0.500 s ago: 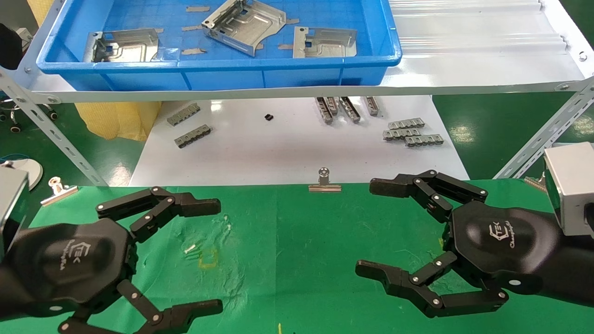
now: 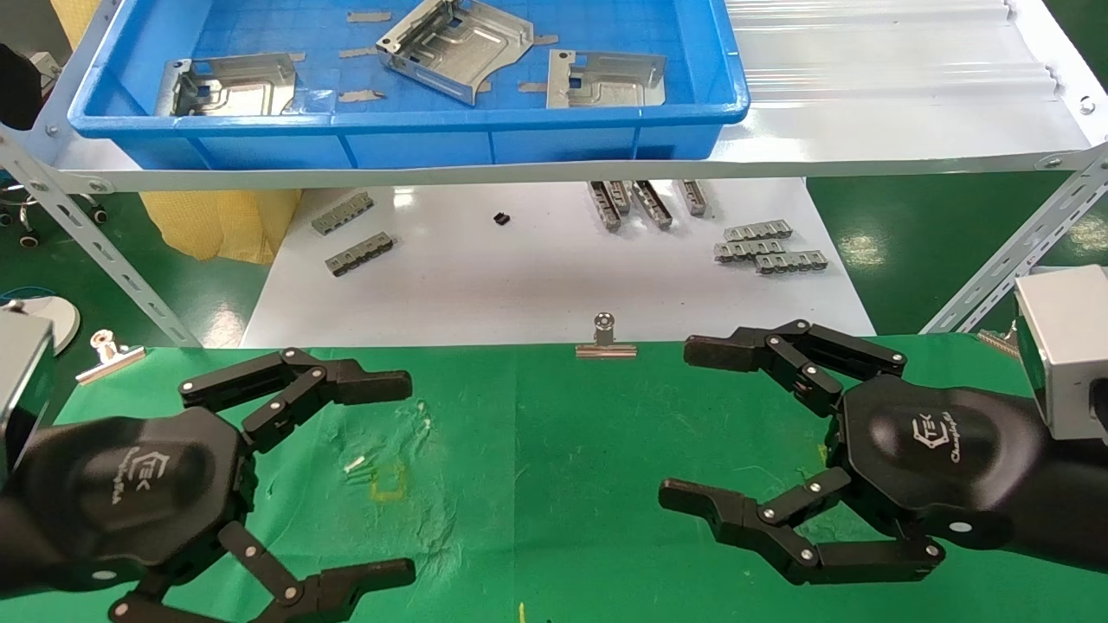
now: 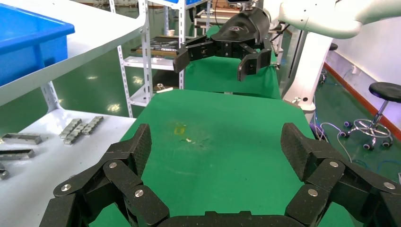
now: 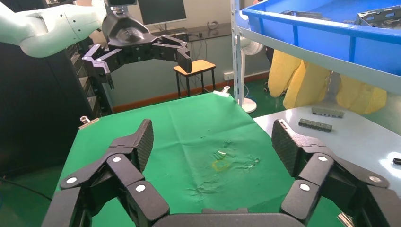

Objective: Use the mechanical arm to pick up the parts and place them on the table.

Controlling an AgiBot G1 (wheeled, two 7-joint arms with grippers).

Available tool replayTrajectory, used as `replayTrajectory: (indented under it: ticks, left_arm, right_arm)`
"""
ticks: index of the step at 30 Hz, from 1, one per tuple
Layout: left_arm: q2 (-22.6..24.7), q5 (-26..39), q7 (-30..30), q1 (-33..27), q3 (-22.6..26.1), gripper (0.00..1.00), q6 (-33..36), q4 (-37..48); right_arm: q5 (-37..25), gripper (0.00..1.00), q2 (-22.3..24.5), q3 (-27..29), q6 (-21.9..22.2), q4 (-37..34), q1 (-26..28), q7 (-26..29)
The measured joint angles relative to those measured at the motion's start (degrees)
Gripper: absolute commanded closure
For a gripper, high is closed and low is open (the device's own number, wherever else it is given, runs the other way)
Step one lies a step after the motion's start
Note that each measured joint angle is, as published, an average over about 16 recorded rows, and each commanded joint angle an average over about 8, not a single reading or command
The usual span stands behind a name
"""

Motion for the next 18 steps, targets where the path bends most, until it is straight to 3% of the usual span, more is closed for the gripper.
replayTrajectory:
  ticks: [18]
  left_arm:
    - [0.00, 0.00, 0.00, 0.00, 0.00, 0.00, 0.00, 0.00]
  right_arm:
    - [0.00, 1.00, 0.00, 0.00, 0.00, 0.00, 0.00, 0.00]
